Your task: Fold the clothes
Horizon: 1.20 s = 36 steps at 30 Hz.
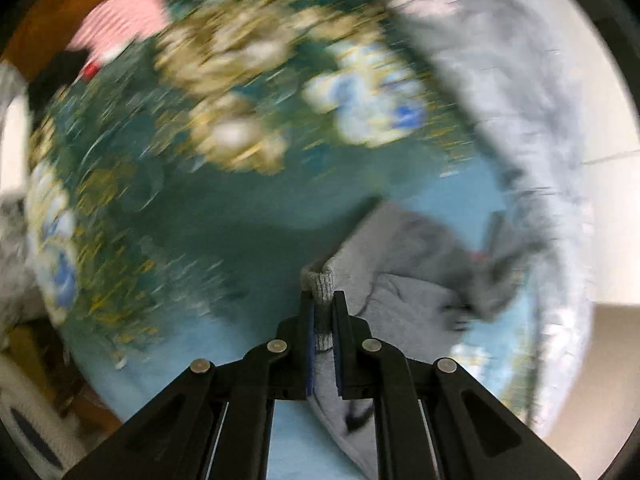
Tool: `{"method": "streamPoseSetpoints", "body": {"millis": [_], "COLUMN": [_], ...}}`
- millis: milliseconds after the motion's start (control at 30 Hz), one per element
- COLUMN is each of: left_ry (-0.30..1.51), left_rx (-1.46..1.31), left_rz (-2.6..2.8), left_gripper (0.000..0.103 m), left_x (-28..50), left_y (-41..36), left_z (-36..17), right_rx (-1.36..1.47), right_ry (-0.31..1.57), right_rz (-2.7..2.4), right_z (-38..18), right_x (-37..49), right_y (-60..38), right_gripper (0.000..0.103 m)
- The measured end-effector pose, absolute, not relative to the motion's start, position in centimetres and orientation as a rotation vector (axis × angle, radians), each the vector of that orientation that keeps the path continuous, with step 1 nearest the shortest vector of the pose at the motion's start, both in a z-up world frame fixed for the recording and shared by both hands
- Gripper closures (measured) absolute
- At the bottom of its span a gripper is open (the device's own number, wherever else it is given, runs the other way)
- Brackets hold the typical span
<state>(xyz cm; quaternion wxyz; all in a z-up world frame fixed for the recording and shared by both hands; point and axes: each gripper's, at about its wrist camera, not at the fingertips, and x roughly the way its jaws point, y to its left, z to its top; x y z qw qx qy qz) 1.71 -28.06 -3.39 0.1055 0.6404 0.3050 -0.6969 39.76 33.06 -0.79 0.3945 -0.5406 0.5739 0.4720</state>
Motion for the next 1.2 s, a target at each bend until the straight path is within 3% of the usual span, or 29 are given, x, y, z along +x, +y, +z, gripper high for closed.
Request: {"method": "streamPoseSetpoints", "body": {"millis": [200, 267, 300, 333, 600, 667, 700, 800, 967, 1067, 1200], "left_ry": [0.85, 0.81, 0.799, 0.789, 0.847, 0.876, 0.891, 0.972, 1.105, 1.154, 1.245], "left_rx": [1.899, 1.908, 1.914, 1.92, 1.967, 1.969, 1.97, 1.925, 1.836, 1.84, 1.799], "left_rz": [-1.965, -1.974, -1.967, -1.958, -1.891, -1.858, -1.841, -1.821, -1.779, -1.791, -1.812], "left_gripper": [0.095, 0.095, 0.095, 0.095, 0.088, 0.08, 0.078, 0.071, 0.069, 0.069, 0.069], "left_x": [3.5, 3.0, 2.9, 2.7, 3.3, 3.9, 4.3, 5.8, 8.0, 8.9, 10.2], "left_y": [-28.3, -28.0, -27.8, -27.7, -27.8, -28.2, -28.4, -28.7, -27.7, -26.5, -25.3], "left_z": [-5.7, -5.5, -5.4, -5.3, -4.2, -4.0, -3.9, -3.3, -2.9, -2.4, -1.5], "right_rx": [-1.408, -1.361, -1.324, -1.287, -0.977, -0.937, -0.922, -0.924, -1.174, -1.136, -1.178], "right_ry": [1.351, 1.332, 1.341, 1.351, 1.558, 1.596, 1.612, 1.631, 1.486, 1.39, 1.37], "right_rz": [1.235, 1.259, 1.254, 1.247, 1.08, 1.058, 1.051, 1.056, 1.337, 1.468, 1.348], "right_z": [-0.1, 0.9, 1.1, 1.3, -1.4, -2.1, -2.4, -2.6, 0.4, 3.9, 3.4], "right_x": [40.6, 41.1, 41.5, 41.9, 45.8, 46.2, 46.4, 46.2, 42.3, 43.3, 46.4], "right_y": [32.9, 34.1, 34.7, 35.4, 38.0, 38.2, 38.3, 38.6, 39.5, 41.2, 43.1], "right_gripper": [0.096, 0.078, 0.056, 0.046, 0.046, 0.047, 0.051, 0.093, 0.094, 0.095, 0.099]}}
